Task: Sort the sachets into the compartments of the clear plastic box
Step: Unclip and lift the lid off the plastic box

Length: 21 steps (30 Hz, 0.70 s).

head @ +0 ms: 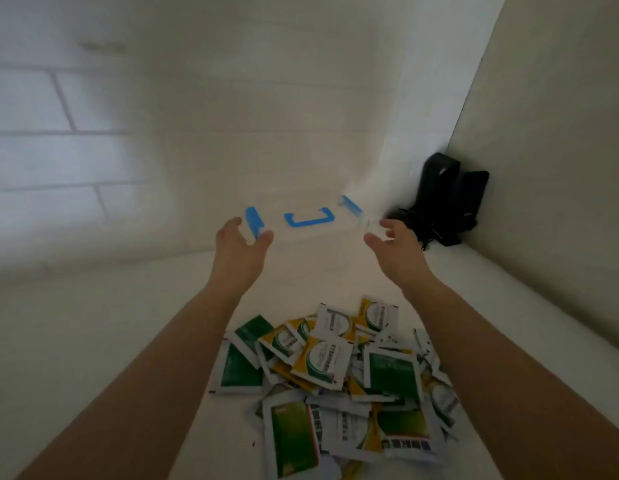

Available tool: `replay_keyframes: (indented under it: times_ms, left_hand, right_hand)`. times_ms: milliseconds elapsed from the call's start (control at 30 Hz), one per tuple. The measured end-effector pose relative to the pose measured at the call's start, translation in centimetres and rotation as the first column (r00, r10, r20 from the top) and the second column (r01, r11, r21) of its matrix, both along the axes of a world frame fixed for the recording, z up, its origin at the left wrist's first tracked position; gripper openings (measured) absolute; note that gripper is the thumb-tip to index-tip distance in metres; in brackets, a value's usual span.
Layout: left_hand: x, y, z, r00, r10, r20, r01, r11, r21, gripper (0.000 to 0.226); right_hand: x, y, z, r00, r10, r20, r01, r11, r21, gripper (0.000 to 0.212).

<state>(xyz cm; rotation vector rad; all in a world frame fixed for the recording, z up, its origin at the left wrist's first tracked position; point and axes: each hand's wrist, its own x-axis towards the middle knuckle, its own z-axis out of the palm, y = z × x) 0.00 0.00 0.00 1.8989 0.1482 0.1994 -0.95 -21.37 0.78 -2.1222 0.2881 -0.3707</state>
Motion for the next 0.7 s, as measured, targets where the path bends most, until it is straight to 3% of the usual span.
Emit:
replay_keyframes:
  times_ms: [100,233,333,433,700]
  left_hand:
    - [2.4,-1.0,0.3,0.996,0.0,-0.093,0.001,1.0,0.013,0.068]
    - [4.1,-2.0,0.4,0.995,0.054,-0.083,-0.051,0.998,0.031,0.055]
    - [3.8,-1.8,0.4,0.995,0.071,-0.075,-0.068,0.997,0.043,0.051]
    - [2.4,-1.4,0.0,0.998,0.022,-0.059,-0.018,0.998,0.06,0.047]
    - [-3.8,-1.1,-0.5,1.0,0.009,0.01,-0.01,0.99,0.137,0.039]
  right_hand:
    - [2.9,-0.2,0.1,0.997,0.012,-0.073,-0.008,0.998,0.059,0.055]
    - [5.1,0.6,-0.4,0.992,0.098,-0.083,-0.077,0.972,0.223,0.05]
    - [4.6,0.3,-0.5,0.999,-0.015,-0.028,0.022,0.959,0.283,0.039]
    - [1.8,-0.9,-1.1,0.998,-0.056,0.022,0.048,0.963,0.266,0.024]
    - [-6.8,-2.4,-2.0,0.995,-0.024,0.095,0.006,0.982,0.187,0.019]
